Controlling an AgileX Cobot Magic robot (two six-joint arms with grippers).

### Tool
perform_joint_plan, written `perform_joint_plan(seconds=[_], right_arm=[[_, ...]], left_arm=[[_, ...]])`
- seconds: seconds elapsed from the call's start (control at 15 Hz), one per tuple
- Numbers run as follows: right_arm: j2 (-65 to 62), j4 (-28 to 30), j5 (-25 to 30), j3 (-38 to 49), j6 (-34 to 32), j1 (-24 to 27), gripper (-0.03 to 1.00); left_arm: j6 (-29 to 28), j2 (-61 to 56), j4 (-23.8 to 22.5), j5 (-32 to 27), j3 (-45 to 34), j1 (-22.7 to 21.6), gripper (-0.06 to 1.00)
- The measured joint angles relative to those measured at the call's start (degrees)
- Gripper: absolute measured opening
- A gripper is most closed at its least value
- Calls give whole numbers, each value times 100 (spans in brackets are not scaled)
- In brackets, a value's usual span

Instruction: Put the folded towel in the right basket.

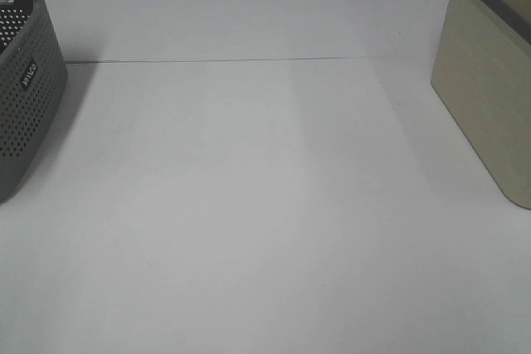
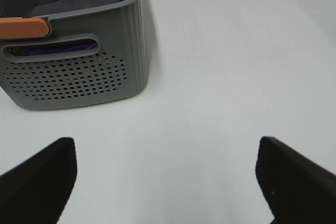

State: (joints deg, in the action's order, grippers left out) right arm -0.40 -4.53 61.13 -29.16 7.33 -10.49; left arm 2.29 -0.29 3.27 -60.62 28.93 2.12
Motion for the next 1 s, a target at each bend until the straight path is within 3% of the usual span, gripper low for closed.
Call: perform_joint_plan(seconds=[0.4, 0.73, 1.0], right_arm=[[0, 0, -6, 11, 0, 29, 89], [0, -11, -6, 11, 0, 957, 89], [0, -57, -6, 11, 0, 997, 89]], left_arm=[[0, 0, 0, 0, 0, 0, 88], [0, 0, 0, 0, 0, 0, 88], [0, 0, 0, 0, 0, 0, 88]])
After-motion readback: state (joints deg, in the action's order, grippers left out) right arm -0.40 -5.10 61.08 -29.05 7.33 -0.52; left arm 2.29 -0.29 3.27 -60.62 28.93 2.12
